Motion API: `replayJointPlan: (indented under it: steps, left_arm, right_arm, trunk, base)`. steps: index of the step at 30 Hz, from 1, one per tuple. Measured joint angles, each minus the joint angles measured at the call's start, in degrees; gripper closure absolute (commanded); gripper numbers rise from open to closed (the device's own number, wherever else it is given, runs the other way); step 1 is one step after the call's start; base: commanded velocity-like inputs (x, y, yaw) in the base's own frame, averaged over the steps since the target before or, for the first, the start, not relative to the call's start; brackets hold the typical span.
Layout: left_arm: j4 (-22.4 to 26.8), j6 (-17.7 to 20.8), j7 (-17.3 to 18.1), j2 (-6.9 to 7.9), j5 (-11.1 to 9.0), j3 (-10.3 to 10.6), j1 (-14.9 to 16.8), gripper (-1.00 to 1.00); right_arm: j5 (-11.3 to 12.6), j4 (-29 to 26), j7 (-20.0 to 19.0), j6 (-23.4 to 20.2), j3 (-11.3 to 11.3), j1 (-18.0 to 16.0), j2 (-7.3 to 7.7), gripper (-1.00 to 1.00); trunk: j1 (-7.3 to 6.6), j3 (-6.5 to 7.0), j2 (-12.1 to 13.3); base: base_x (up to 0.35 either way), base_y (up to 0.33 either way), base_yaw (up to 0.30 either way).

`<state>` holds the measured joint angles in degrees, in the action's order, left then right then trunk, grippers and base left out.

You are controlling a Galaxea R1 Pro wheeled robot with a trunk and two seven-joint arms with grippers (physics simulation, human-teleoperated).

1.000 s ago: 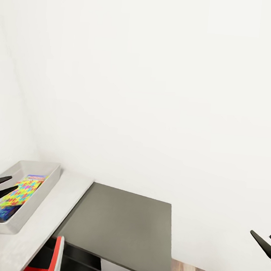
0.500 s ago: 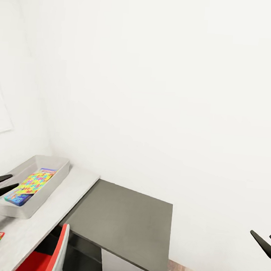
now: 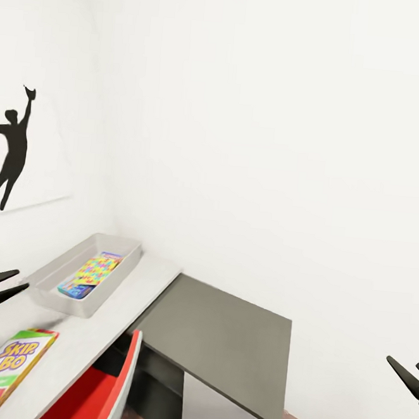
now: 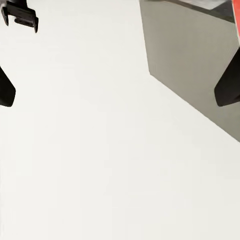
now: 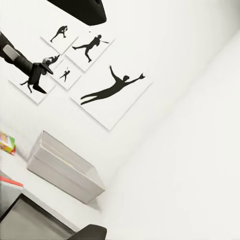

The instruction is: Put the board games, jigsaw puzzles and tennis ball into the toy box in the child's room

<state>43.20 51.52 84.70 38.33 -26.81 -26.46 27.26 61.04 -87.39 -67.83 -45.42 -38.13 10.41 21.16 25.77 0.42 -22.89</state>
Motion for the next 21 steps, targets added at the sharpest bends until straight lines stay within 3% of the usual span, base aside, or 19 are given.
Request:
replayJointPlan:
  steps: [7,21]
  left_arm:
    - [0.0,0.0,0.0,0.00,0.0,0.0,0.0,-1.00]
    - [0.0,0.0,0.0,0.00,0.0,0.0,0.0,-1.00]
  right_arm:
    - [0.0,0.0,0.0,0.0,0.0,0.0,0.00,-1.00]
    - [0.0,0.0,0.1,0.0,0.0,0.0,0.00,-1.00]
  trunk:
    - [-0.01,0.31,0.0]
    - [-0.01,0.93,0.0]
  base:
    - [-0.050,0.116,0.261]
    - [-0.010,0.027,0.262]
